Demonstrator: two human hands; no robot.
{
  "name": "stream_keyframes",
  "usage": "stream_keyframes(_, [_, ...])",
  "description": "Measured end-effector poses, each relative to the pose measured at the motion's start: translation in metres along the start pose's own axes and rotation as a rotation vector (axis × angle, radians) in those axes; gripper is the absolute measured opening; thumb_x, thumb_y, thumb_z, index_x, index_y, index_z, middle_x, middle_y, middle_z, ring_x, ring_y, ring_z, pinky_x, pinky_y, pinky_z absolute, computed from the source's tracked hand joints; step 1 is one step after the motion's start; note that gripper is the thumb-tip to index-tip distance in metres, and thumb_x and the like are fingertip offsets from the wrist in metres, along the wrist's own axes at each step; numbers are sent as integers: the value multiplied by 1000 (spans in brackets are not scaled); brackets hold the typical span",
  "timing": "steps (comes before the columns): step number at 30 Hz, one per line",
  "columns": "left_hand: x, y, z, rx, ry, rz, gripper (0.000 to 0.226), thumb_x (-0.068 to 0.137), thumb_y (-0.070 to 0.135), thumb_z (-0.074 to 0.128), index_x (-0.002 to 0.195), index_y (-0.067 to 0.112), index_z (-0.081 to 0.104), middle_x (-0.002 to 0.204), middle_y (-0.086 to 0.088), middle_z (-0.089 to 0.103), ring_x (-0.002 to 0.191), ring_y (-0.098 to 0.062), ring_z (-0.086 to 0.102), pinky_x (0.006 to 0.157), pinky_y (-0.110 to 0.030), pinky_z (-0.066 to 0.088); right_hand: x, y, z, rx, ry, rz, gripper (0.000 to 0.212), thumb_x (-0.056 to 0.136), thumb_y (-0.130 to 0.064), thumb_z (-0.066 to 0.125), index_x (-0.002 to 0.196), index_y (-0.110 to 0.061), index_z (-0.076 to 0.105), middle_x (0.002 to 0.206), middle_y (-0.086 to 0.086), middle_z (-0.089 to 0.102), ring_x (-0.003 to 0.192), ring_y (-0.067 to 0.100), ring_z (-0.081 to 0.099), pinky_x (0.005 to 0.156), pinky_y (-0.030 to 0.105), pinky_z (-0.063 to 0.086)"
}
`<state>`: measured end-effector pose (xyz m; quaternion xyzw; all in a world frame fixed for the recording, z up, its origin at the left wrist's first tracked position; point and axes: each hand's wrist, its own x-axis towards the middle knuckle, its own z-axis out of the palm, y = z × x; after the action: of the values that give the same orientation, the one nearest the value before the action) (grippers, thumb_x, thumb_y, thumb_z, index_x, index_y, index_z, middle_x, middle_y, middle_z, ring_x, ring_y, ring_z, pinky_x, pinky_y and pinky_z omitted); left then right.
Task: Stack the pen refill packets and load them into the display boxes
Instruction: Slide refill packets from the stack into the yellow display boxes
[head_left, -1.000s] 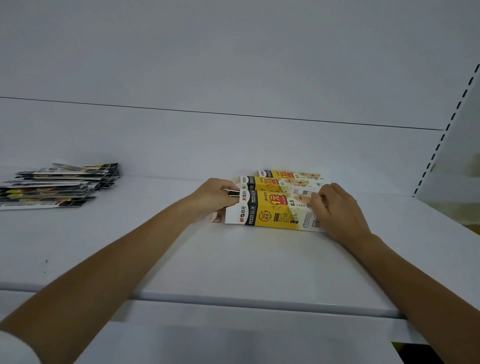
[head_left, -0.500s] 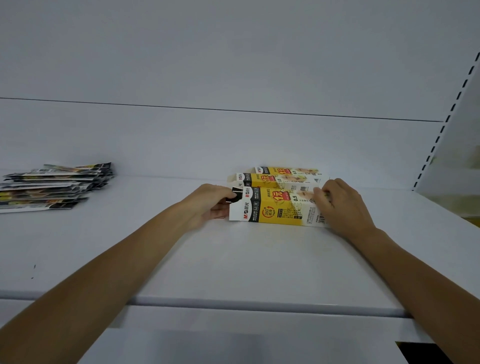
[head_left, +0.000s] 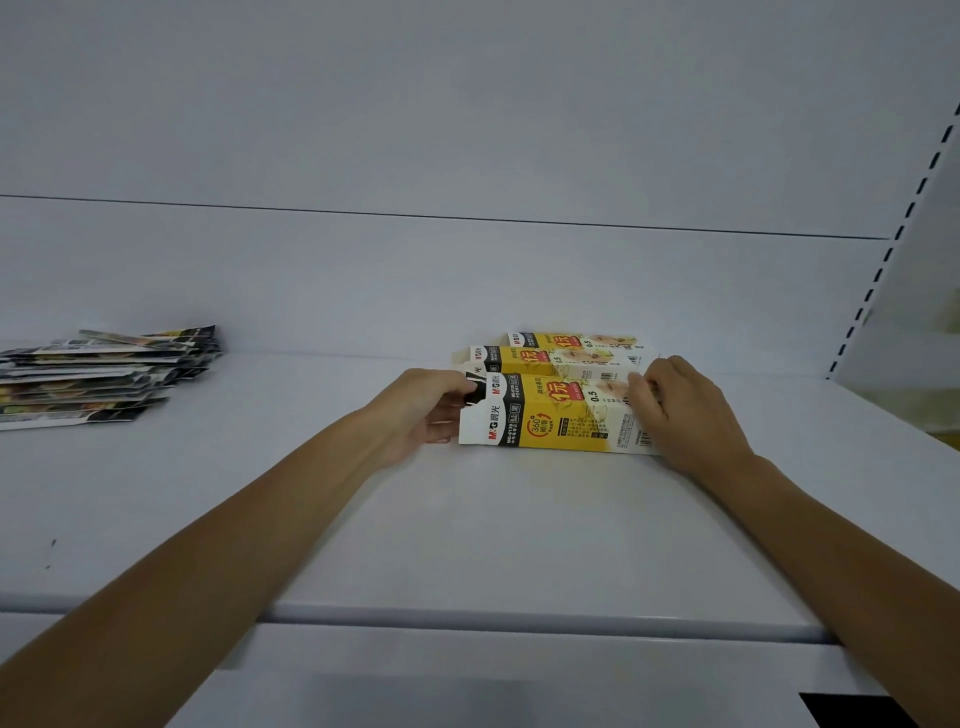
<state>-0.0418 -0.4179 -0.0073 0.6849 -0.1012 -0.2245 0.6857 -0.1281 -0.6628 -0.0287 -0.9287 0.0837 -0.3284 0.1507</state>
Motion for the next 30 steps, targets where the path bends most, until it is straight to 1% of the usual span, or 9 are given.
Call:
stream_keyframes(5, [1, 0, 0, -18, -42, -18, 12, 89, 14, 48, 93, 13, 58, 86, -2, 60, 75, -17, 59, 84, -32, 47, 0, 0, 0, -10, -9, -3, 31, 95, -31, 39, 76, -6, 43, 73, 2, 41, 67, 24, 47, 53, 30, 29])
stream_keyframes(8, [0, 3, 8, 2, -97, -9, 17, 89, 15, 41, 93, 17, 58, 87, 0, 61, 76, -14, 58, 70, -25, 48, -1, -1, 2, -18, -11, -2, 31, 96, -32, 37, 79, -7, 43, 78, 1, 42, 72, 24, 47, 61, 29, 31])
stream_keyframes(11, [-2, 5, 15, 35, -88, -7, 14, 88, 11, 44, 92, 17, 56, 85, -2, 64, 75, -14, 59, 51, -17, 49, -1, -6, 2, -33, -7, -15, 30, 96, -33, 36, 82, -7, 43, 80, 3, 43, 74, 24, 50, 61, 31, 33])
stream_keyframes(13, [-1, 3, 18, 47, -93, 8, 11, 89, 14, 48, 93, 17, 58, 87, -2, 66, 78, -15, 61, 68, -22, 53, -1, -6, 0, -16, 9, 4, 28, 96, -33, 39, 80, -11, 41, 82, 1, 42, 74, 23, 50, 60, 30, 32])
stream_keyframes(15, [1, 1, 20, 53, -74, 15, 10, 91, 18, 51, 93, 18, 60, 90, -3, 67, 82, -15, 62, 84, -28, 50, -1, -5, -2, -12, 9, 15, 24, 95, -34, 40, 81, -15, 39, 85, -1, 41, 75, 19, 47, 62, 30, 32])
stream_keyframes(20, [0, -3, 4, 42, 93, 85, 11, 88, 6, 56, 94, 5, 65, 87, -9, 66, 76, -19, 63, 80, -34, 52, -2, 0, -4, -23, 20, 8, 31, 94, -34, 41, 79, -8, 45, 81, 4, 46, 72, 24, 50, 61, 31, 34])
stream_keyframes(24, [-6, -6, -5, 206, 233, 234, 11, 84, 4, 63, 78, 13, 64, 78, -11, 67, 64, -19, 62, 53, -23, 54, 0, 2, -4, -19, 8, 4, 33, 94, -34, 41, 78, -6, 47, 78, 5, 47, 69, 23, 48, 59, 31, 33])
stream_keyframes(27, [-7, -9, -2, 276, 224, 277, 7, 82, 8, 65, 80, 15, 65, 78, -5, 69, 63, -15, 64, 62, -23, 56, 1, 2, -3, -39, 2, 9, 34, 94, -34, 40, 78, -6, 48, 78, 5, 47, 69, 24, 49, 60, 32, 34])
stream_keyframes(30, [-8, -10, 0, 295, 171, 275, 8, 86, 10, 63, 90, 12, 68, 87, -7, 70, 73, -17, 64, 78, -31, 55, 0, 1, -2, -49, 6, 9, 33, 94, -34, 39, 78, -6, 47, 78, 5, 46, 68, 24, 49, 59, 32, 34])
